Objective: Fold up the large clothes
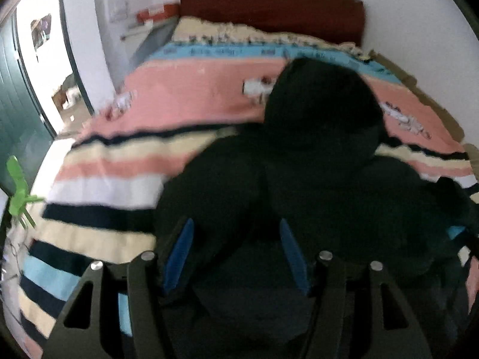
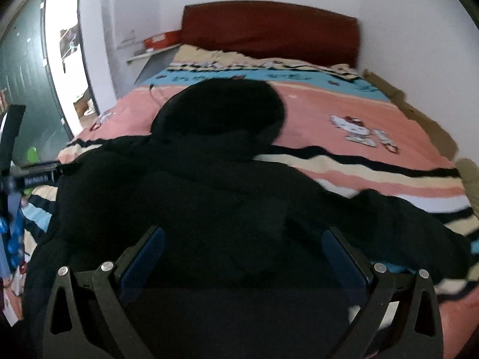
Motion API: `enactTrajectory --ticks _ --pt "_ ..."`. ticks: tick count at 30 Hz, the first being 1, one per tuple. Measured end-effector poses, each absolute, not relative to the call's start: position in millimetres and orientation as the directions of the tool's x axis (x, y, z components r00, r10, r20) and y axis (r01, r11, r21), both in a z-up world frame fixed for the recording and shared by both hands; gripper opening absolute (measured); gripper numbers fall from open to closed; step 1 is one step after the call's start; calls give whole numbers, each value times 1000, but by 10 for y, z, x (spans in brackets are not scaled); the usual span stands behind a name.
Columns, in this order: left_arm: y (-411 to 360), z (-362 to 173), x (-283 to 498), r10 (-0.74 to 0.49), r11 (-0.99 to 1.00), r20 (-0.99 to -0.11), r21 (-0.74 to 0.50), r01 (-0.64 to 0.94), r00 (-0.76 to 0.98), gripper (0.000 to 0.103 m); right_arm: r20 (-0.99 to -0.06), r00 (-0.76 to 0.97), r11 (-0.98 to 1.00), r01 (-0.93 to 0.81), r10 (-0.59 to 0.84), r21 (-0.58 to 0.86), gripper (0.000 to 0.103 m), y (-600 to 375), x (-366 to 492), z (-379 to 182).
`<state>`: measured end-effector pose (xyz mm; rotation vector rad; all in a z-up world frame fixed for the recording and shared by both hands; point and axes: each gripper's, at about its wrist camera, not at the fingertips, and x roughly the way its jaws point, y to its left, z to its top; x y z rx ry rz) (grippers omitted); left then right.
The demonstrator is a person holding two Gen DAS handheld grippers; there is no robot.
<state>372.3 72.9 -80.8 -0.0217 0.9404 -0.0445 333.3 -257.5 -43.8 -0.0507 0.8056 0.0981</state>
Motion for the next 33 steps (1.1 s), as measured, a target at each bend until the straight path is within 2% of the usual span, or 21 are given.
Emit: enactTrajectory --ticks 4,11,18,22,33 --pt "644 -1188 3686 -18 998 -802 17 53 597 62 -765 643 993 -114 46 -36 102 -2401 3691 -797" --pt "567 -1246 3625 -7 997 -790 41 64 613 63 -844 536 993 -106 14 -51 102 -2454 3967 -1341" --pt "486 -1141 3513 31 997 -778 68 34 628 62 -818 573 984 -170 57 -51 102 -2271 4020 -1154" --pt "437 -1163 3486 47 995 -770 90 35 637 63 -829 557 972 -218 54 -83 102 -2105 4091 -1331" --pt "372 -1063 3386 89 991 -769 132 21 633 62 -834 548 976 -210 70 -56 102 -2189 4036 -1277"
